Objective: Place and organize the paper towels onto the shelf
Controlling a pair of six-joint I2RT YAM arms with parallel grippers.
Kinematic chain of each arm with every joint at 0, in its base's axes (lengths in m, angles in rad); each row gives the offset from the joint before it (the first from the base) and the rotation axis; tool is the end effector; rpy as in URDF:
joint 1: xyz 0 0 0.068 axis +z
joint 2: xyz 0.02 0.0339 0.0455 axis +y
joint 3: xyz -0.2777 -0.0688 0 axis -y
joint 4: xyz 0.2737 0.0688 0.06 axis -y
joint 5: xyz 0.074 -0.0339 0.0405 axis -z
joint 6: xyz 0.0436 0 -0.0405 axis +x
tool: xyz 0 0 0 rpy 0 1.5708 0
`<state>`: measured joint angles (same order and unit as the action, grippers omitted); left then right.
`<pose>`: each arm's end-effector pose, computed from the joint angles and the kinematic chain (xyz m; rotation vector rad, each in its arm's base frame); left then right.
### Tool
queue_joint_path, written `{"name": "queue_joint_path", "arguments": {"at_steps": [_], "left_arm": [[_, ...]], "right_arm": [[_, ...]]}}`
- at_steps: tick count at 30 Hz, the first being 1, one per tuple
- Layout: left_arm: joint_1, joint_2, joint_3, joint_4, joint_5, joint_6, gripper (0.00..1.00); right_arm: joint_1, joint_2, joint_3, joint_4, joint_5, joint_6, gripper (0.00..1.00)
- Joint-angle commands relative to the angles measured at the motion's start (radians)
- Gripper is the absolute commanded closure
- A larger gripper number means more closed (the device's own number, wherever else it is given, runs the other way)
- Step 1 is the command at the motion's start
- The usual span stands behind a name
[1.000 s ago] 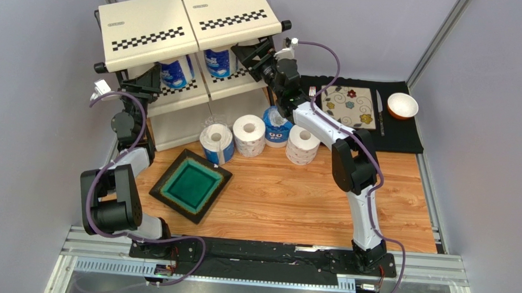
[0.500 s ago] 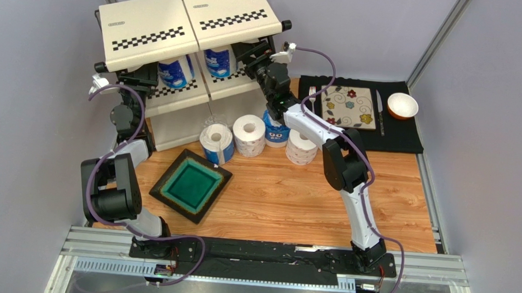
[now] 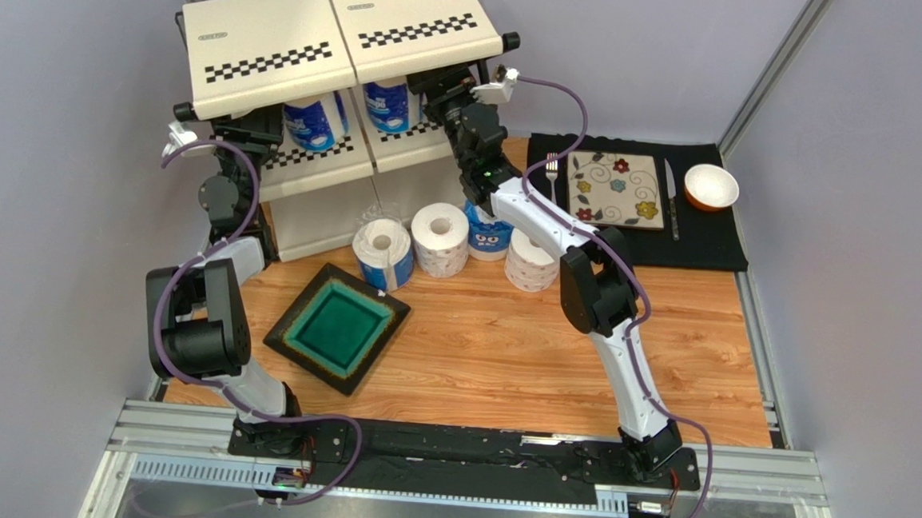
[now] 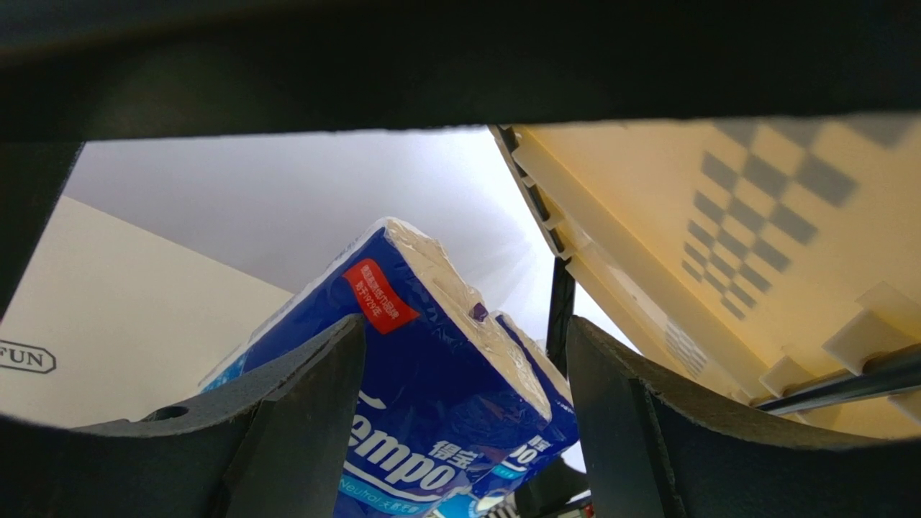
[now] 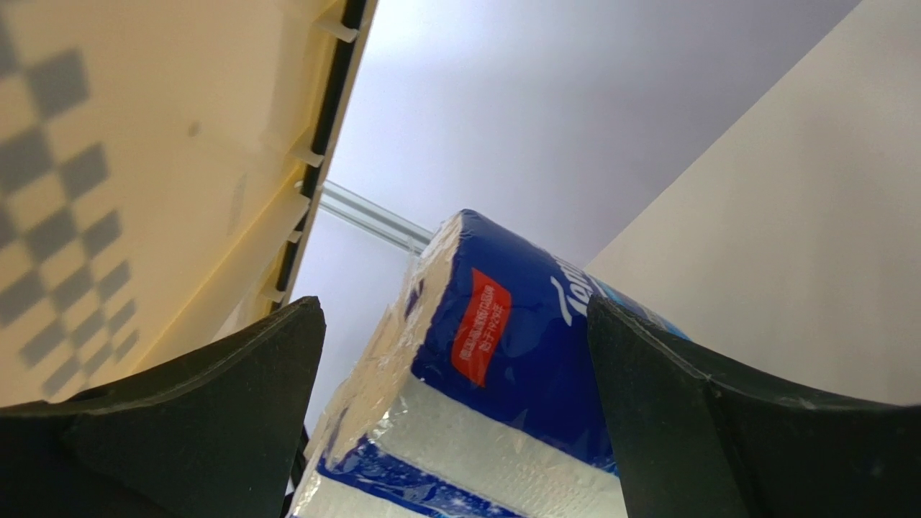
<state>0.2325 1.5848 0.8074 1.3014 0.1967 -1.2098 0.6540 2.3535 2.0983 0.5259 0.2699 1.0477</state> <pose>0.3544 0.0752 0.3004 -0.5807 0.9434 -0.9834 0.4893 0.3604 0.3304 0.5194 1.3251 1.2601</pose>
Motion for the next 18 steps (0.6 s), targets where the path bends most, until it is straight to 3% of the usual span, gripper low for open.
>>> {"name": "queue_joint_path", "arguments": {"at_steps": [1, 18], "left_arm": [[-0.025, 0.012, 0.046, 0.239, 0.049, 0.021, 0.23], [-0.081, 0.064, 0.093, 0.24, 0.096, 0.007, 0.24]], "right_arm": [[0.006, 0.039, 0.088, -0.018, 0.028, -0.029, 0.05], [0.004, 0.036, 0.062, -0.003, -0.023, -0.034, 0.05]]}}
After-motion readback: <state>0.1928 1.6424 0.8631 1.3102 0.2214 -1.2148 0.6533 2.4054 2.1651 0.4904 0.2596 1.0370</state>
